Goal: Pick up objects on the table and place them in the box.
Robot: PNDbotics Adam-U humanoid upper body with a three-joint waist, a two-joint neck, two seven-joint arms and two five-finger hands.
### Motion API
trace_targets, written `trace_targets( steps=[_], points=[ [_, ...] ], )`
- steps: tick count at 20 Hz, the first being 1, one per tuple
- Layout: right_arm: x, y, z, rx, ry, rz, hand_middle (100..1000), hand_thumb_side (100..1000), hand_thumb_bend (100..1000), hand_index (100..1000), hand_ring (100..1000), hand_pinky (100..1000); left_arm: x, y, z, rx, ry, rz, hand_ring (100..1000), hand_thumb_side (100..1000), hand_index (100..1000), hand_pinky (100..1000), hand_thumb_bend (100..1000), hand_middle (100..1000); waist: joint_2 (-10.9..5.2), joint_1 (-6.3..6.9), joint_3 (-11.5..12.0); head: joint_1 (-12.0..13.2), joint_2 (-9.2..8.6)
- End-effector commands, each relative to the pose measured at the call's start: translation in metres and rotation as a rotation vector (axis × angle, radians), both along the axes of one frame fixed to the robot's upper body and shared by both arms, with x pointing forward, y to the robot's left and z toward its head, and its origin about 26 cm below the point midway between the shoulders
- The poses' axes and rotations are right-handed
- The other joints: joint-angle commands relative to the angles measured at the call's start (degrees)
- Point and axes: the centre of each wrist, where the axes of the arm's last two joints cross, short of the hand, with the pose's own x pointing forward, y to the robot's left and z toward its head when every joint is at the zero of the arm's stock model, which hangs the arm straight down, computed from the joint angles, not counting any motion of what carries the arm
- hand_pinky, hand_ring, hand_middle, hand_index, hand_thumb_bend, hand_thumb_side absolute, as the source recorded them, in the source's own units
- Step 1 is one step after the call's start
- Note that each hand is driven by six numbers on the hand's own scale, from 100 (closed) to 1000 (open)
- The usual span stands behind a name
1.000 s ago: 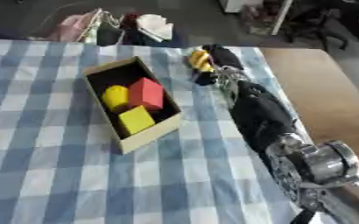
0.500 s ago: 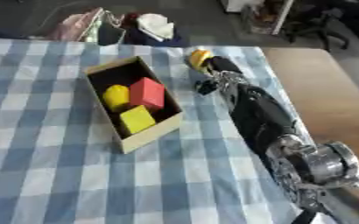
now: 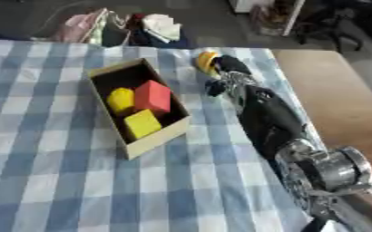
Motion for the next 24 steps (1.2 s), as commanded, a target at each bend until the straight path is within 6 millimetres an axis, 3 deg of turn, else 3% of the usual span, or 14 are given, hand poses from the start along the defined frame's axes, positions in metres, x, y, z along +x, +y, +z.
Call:
trace_targets(
  steps=[1,4,8,9,12,13,14,18,22,24],
  points=[
    [0.006,0.0,0.041,0.013,-0.119,0.042,761,142,112,875,742,658,-0.002,0.0,0.009,0.009,-0.028,-0.006,704,509,766,778,100,589,0.12,0.09,-0.06,-0.4,-0.31],
    [0.007,0.003,0.067,0.019,-0.185,0.087,763,125,112,881,741,658,-0.002,0.001,0.01,0.014,-0.033,-0.002,704,508,765,778,100,589,0.39,-0.29,-0.19,-0.77,-0.32],
    [0.008,-0.002,0.08,0.033,-0.206,0.066,777,144,111,894,749,664,-0.002,0.001,0.015,0.021,-0.051,0.002,701,507,764,777,100,587,1.11,-1.12,0.33,-2.07,-1.02],
    [0.008,-0.004,0.079,0.039,-0.203,0.05,786,124,115,897,757,670,-0.001,0.001,0.017,0.022,-0.056,0.002,701,511,764,777,100,587,1.33,-1.32,0.56,-2.41,-1.27],
    [0.007,-0.019,0.072,0.076,-0.184,-0.027,815,203,100,904,783,687,-0.001,0.001,0.022,0.03,-0.077,0.001,700,504,764,777,100,587,2.3,-2.15,1.81,-4.05,-2.3],
    [0.007,-0.023,0.07,0.089,-0.181,-0.048,824,177,100,907,789,690,-0.002,0.0,0.023,0.032,-0.084,0.002,700,528,764,777,100,587,2.57,-2.38,2.21,-4.52,-2.62],
    [0.006,-0.028,0.068,0.104,-0.18,-0.069,828,232,100,908,792,691,-0.002,0.0,0.025,0.033,-0.093,0.003,700,503,764,777,100,587,2.85,-2.62,2.69,-5.05,-2.99],
    [0.004,-0.047,0.067,0.149,-0.205,-0.133,836,241,100,910,802,697,-0.003,0.0,0.03,0.031,-0.12,0.01,700,502,764,776,100,586,3.7,-3.26,4.25,-6.68,-4.21],
    [0.002,-0.053,0.061,0.158,-0.21,-0.168,838,244,100,911,805,701,-0.005,0.001,0.032,0.023,-0.135,0.022,700,504,764,776,100,586,4.07,-3.44,4.84,-7.21,-4.67],
    [0.002,-0.054,0.054,0.157,-0.183,-0.177,837,287,100,913,805,704,-0.005,0.0,0.032,0.02,-0.138,0.022,700,504,764,776,100,586,4.12,-3.43,4.94,-7.24,-4.7]
  ],
)
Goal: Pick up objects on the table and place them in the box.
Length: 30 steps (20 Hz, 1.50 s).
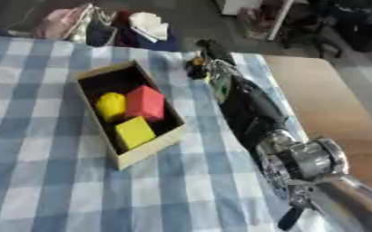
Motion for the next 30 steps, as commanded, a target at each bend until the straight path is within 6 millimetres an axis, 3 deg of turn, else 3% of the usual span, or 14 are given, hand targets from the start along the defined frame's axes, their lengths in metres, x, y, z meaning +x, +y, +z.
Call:
trace_targets(
  steps=[1,2,3,4,11,19,20,25,30],
  points=[
    [-0.002,-0.016,0.007,-0.005,0.0,-0.039,838,302,100,914,806,706,-0.003,0.002,0.012,0.022,-0.038,0.006,700,504,765,776,100,586,-0.22,-0.42,0.08,-0.29,-0.87],
    [-0.002,-0.016,0.003,-0.003,0.023,-0.04,837,315,100,915,807,708,-0.003,0.002,0.012,0.021,-0.039,0.006,700,504,765,776,100,586,-0.23,-0.39,0.12,-0.28,-0.85],
    [-0.002,-0.017,-0.001,-0.001,0.045,-0.039,830,245,158,913,806,707,-0.003,0.002,0.012,0.02,-0.04,0.006,700,504,764,776,100,586,-0.24,-0.37,0.15,-0.27,-0.82],
    [-0.003,-0.017,-0.004,0.001,0.067,-0.035,834,333,100,912,805,708,-0.003,0.002,0.012,0.019,-0.041,0.006,700,504,764,776,100,586,-0.27,-0.34,0.19,-0.27,-0.77],
    [-0.004,-0.017,-0.016,0.005,0.162,-0.011,807,321,100,888,781,692,-0.004,0.002,0.013,0.014,-0.045,0.003,700,503,765,776,100,586,-0.36,-0.16,0.38,-0.23,-0.55],
    [-0.005,-0.017,-0.018,-0.015,0.172,-0.038,798,171,100,874,765,667,-0.004,0.003,0.012,0.013,-0.042,0.003,700,504,765,776,100,586,-0.4,-0.05,0.43,-0.27,-0.3],
    [-0.005,-0.018,-0.018,-0.021,0.167,-0.052,793,103,100,872,757,655,-0.004,0.003,0.012,0.013,-0.041,0.003,701,504,765,776,100,586,-0.43,-0.04,0.44,-0.28,-0.27],
    [-0.006,-0.019,-0.021,-0.033,0.172,-0.085,761,100,100,851,706,601,-0.003,0.003,0.011,0.012,-0.038,0.002,701,505,765,776,100,585,-0.64,-0.05,0.33,-0.35,-0.24],
    [-0.006,-0.02,-0.023,-0.039,0.161,-0.094,659,100,100,767,595,477,-0.003,0.003,0.011,0.01,-0.033,0.002,701,506,765,776,100,585,-0.85,-0.01,0.29,-0.39,-0.2]
  ],
)
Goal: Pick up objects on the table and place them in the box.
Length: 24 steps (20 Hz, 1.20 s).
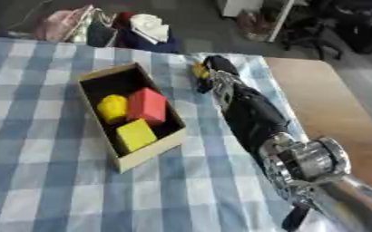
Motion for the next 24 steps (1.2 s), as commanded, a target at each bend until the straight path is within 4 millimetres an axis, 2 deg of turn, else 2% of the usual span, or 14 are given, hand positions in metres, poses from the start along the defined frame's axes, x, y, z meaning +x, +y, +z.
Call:
trace_targets(
  steps=[1,6,12,17,24],
  points=[
    [-0.002,-0.009,-0.004,-0.017,0.009,-0.029,646,100,100,758,582,462,-0.002,0.003,0.009,0.016,-0.025,0.001,701,507,765,776,100,585,-0.9,0.01,-0.04,-0.27,0.02],
    [-0.002,-0.009,-0.002,-0.036,-0.053,-0.05,531,100,100,655,511,366,-0.002,0.003,0.008,0.013,-0.023,0.002,701,507,765,776,100,580,-1.0,-0.02,0.01,-0.32,0.06],
    [-0.001,-0.005,0.009,-0.057,-0.214,-0.062,345,100,100,443,409,224,-0.002,0.003,0.009,0.011,-0.022,0.002,702,509,764,776,100,579,-1.12,-0.08,-0.08,-0.31,0.14],
    [0.003,0.004,0.037,-0.083,-0.384,-0.014,292,100,100,384,372,182,-0.003,0.004,0.009,0.008,-0.022,0.005,702,509,764,776,100,578,-1.26,-0.04,-0.31,-0.33,0.22],
    [0.002,0.022,0.081,-0.071,-0.528,0.135,270,100,100,362,355,163,-0.003,0.004,0.008,0.004,-0.019,0.008,702,511,764,776,100,577,-1.61,0.01,-0.73,-0.36,0.17]
  ],
)
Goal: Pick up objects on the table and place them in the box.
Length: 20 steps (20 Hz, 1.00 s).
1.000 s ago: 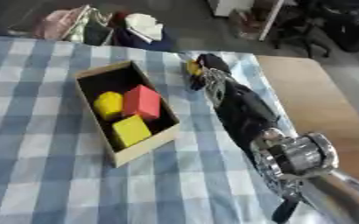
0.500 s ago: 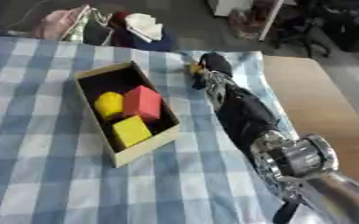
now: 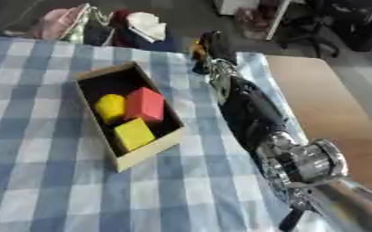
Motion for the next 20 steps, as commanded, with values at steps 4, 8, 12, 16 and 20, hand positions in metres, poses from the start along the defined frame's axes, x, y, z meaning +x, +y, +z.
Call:
trace_targets(
  steps=[4,8,12,16,20],
  points=[
    [-0.004,0.014,0.051,-0.043,-0.111,0.161,271,100,100,362,356,165,-0.003,0.003,0.008,0.008,-0.018,0.005,702,512,764,776,100,576,-1.78,-0.02,-0.3,-0.11,-0.33],
    [-0.007,0.032,0.06,-0.118,-0.083,0.311,287,100,100,380,377,188,-0.002,0.003,0.008,0.005,-0.018,0.004,702,513,764,776,100,576,-1.97,-0.02,-0.38,-0.1,-0.56],
    [-0.007,0.053,0.059,-0.193,0.001,0.473,313,100,100,412,408,227,-0.002,0.003,0.008,0.001,-0.018,0.003,702,514,764,776,100,575,-2.06,0.01,-0.24,-0.17,-0.76],
    [-0.008,0.068,0.06,-0.283,0.1,0.631,329,100,100,429,428,253,-0.002,0.003,0.008,0.0,-0.017,0.003,702,515,764,776,100,574,-2.09,-0.04,-0.13,-0.21,-0.78],
    [-0.01,0.077,0.059,-0.381,0.212,0.76,337,100,100,438,437,269,-0.002,0.003,0.008,-0.001,-0.016,0.002,702,516,764,776,100,573,-2.14,-0.12,-0.11,-0.18,-0.76]
  ],
)
